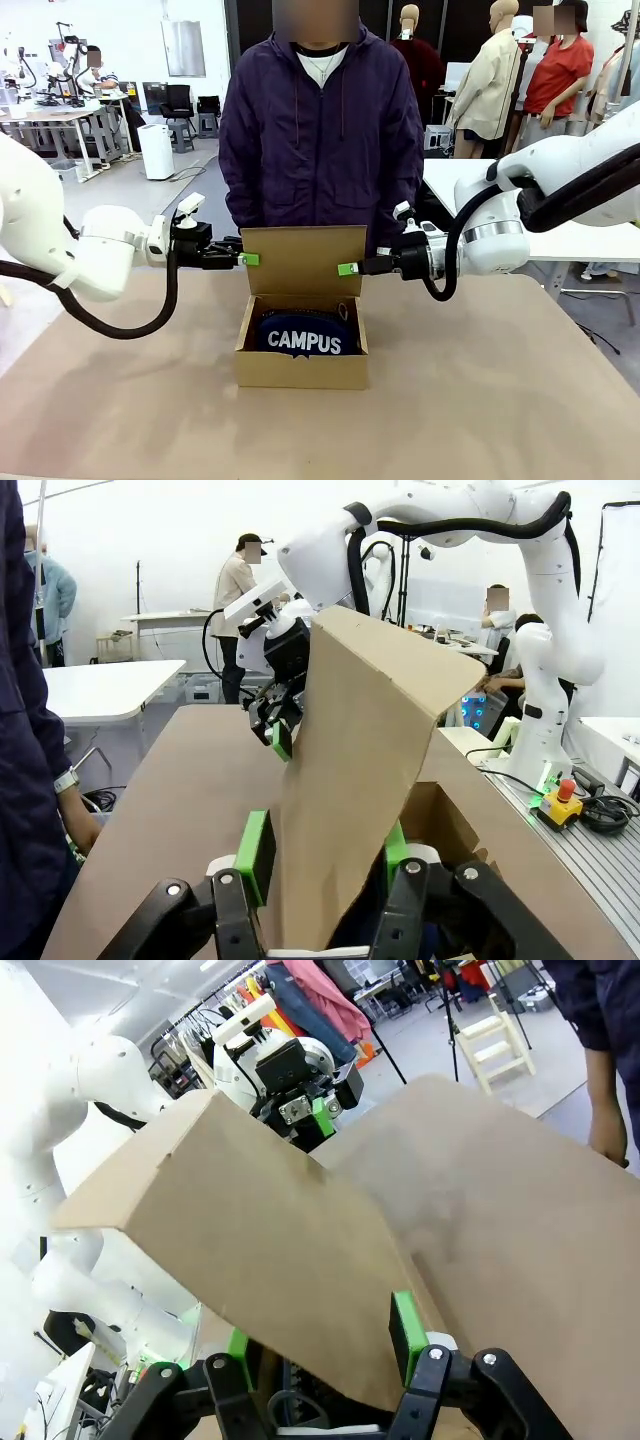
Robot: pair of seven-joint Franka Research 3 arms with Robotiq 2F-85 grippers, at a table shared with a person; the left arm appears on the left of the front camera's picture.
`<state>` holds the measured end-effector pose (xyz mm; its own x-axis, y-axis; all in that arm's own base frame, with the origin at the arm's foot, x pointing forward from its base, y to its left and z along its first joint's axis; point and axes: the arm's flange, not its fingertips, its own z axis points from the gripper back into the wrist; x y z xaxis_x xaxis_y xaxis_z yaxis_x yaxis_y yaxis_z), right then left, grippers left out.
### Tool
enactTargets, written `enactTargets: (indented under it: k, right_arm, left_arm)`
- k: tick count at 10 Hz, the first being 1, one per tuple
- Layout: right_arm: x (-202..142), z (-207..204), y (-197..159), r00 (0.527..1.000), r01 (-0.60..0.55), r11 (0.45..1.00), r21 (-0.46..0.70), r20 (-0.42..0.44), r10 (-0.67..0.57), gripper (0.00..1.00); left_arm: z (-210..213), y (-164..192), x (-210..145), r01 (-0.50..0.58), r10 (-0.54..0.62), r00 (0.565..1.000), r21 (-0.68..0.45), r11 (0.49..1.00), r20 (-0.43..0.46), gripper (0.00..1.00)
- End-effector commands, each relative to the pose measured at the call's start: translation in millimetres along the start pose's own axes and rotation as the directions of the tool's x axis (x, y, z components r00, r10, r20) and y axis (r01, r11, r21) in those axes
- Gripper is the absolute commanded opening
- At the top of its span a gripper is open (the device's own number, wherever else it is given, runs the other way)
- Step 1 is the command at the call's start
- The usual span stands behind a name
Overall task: Pack the items into the box.
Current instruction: Close the Mailer Box.
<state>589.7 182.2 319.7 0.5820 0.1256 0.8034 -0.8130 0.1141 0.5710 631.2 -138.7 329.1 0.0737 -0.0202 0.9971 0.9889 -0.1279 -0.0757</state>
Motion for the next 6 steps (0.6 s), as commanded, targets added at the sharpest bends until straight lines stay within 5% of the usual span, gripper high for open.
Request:
enactTargets:
  k: [1,2,3,6]
  right_arm:
    - [5.9,0.2,0.8,1.0,0.02,1.0,0.007,0.004,-0.02,0.68]
    - [0.0,0.0,0.0,1.0,0.0,1.0,0.0,0.0,0.0,0.68]
    - [2.4,0.1,5.2,0.996,-0.091,0.996,-0.012,-0.021,0.091,0.68]
    - [-6.8,-1.2,18.9,0.962,-0.274,0.961,-0.031,-0.025,0.273,0.68]
  left_arm:
    - [1.5,-0.5,2.9,0.002,-0.002,1.0,-0.001,1.0,-0.001,0.55]
    - [0.0,0.0,0.0,0.0,0.0,1.0,0.0,1.0,0.0,0.55]
    - [-2.4,-5.9,2.5,0.169,-0.169,0.986,-0.013,0.986,-0.008,0.55]
    - [-0.8,-17.0,5.6,0.328,-0.327,0.945,-0.063,0.942,0.026,0.55]
